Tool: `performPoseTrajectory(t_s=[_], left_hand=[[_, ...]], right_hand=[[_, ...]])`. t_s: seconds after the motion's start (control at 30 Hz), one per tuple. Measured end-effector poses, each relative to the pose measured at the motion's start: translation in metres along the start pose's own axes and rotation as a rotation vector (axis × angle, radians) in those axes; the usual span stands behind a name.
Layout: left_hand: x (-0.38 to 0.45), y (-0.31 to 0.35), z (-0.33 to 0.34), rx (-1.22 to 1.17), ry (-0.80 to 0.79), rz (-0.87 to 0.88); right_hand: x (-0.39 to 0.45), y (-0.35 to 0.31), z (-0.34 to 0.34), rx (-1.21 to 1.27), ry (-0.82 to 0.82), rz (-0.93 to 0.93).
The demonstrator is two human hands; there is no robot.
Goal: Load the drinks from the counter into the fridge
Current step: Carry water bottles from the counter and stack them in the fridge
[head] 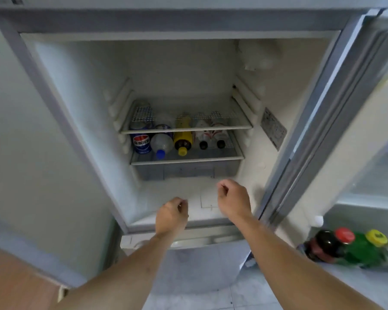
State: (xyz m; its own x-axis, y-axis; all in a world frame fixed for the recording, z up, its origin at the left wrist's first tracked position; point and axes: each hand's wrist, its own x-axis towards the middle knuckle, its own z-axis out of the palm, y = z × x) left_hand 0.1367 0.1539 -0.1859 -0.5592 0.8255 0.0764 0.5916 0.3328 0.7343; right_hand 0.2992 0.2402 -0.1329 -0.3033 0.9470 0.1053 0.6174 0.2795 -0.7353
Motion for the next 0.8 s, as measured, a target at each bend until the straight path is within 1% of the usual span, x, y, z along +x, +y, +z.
performPoseTrajectory(t_s=[0.07, 0.17, 0.23, 0.3, 0.43, 0.5, 0.63, 0.7, 0.8], left_hand=[[-0.027, -0.001, 0.004, 0.031, -0.022, -0.025], [-0.072, -0.003, 0.020, 0.084, -0.130, -0.067], [-0.109, -0.006, 0.037, 0.014, -0.204, -0.080], [-0.149, -0.005, 0.055, -0.093, -0.270, -0.118], [-0.222, -0.008, 0.084, 0.023, -0.456, -0.092], [-0.248, -0.011, 0.094, 0.010, -0.522, -0.108], [-0.278, -0.018, 0.108, -0.065, -0.581, -0.225], [-0.283, -0.025, 0.111, -0.074, -0.603, -0.257], [-0.282, -0.044, 0.114, -0.050, -0.685, -0.327]], right_hand=[[-0.035, 0.009, -0.008, 0.015, 0.023, 0.027], [-0.093, 0.034, -0.022, 0.047, 0.055, 0.071], [-0.134, 0.060, -0.034, 0.042, 0.082, 0.123], [-0.176, 0.090, -0.049, 0.028, 0.110, 0.206], [-0.261, 0.154, -0.080, -0.035, 0.150, 0.384], [-0.299, 0.183, -0.095, -0.072, 0.178, 0.472], [-0.364, 0.227, -0.116, -0.024, 0.273, 0.688], [-0.391, 0.240, -0.123, 0.023, 0.321, 0.800], [-0.431, 0.255, -0.128, 0.088, 0.375, 0.969]])
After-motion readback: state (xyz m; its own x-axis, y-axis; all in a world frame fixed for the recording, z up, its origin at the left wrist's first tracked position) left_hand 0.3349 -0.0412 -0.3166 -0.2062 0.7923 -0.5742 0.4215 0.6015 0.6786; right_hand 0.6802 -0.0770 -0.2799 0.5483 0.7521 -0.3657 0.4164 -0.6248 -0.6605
